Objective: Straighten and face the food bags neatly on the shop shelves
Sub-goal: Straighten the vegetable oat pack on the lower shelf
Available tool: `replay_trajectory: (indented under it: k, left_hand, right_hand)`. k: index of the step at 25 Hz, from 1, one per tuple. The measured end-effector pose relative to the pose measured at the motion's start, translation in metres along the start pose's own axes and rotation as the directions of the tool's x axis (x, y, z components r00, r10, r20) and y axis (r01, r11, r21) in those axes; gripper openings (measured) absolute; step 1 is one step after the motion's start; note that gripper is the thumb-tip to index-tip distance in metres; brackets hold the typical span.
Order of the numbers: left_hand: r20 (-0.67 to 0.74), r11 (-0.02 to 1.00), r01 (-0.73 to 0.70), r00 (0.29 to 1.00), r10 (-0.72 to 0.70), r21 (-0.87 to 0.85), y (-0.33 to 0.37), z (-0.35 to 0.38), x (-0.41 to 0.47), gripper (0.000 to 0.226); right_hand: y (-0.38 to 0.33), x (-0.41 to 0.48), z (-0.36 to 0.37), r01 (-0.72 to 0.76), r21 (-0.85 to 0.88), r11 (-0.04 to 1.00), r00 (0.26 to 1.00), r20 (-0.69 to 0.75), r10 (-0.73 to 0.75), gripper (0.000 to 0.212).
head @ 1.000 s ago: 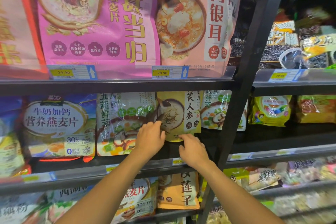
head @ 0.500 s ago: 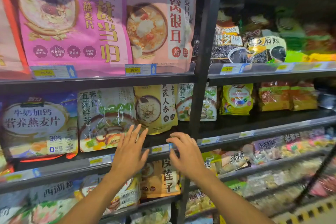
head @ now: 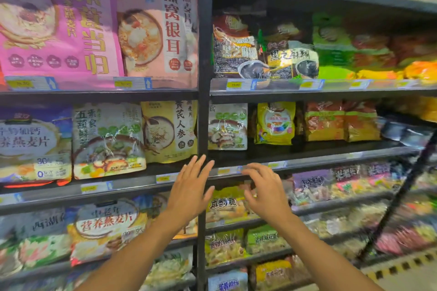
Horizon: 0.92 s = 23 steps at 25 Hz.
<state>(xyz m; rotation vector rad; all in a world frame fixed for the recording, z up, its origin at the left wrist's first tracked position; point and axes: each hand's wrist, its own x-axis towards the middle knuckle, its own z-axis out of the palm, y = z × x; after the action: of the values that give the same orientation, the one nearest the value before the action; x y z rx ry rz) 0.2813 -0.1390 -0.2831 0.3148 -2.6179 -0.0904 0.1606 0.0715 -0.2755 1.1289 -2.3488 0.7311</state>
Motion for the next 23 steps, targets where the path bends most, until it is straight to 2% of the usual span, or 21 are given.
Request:
replay_trajectory:
  k: [9, 18, 21, 23]
  left_hand:
    - [-0.014, 0.982, 0.078, 0.997, -0.081, -0.17, 0.078, 0.012, 0.047, 0.072]
    - [-0.015, 0.974, 0.129, 0.991, -0.134, -0.184, 0.065, 0.049, 0.132, 0.079]
    - [-0.011, 0.972, 0.175, 0.984, -0.179, -0.159, 0.055, 0.058, 0.156, 0.073]
    - [-0.008, 0.966, 0.219, 0.975, -0.222, -0.135, 0.049, 0.062, 0.171, 0.061]
  right_hand:
    - [0.071, 0.007, -0.04, -0.019, 0.002, 1.0, 0.999, -0.028, 0.019, 0.043]
    - [0.108, 0.082, -0.001, -0.072, 0.069, 0.995, 0.997, 0.0, 0.072, 0.049]
    - [0.119, 0.109, 0.016, -0.104, 0.131, 0.986, 0.995, 0.017, 0.102, 0.049]
    - [0.124, 0.129, 0.029, -0.127, 0.193, 0.973, 0.992, 0.035, 0.122, 0.05]
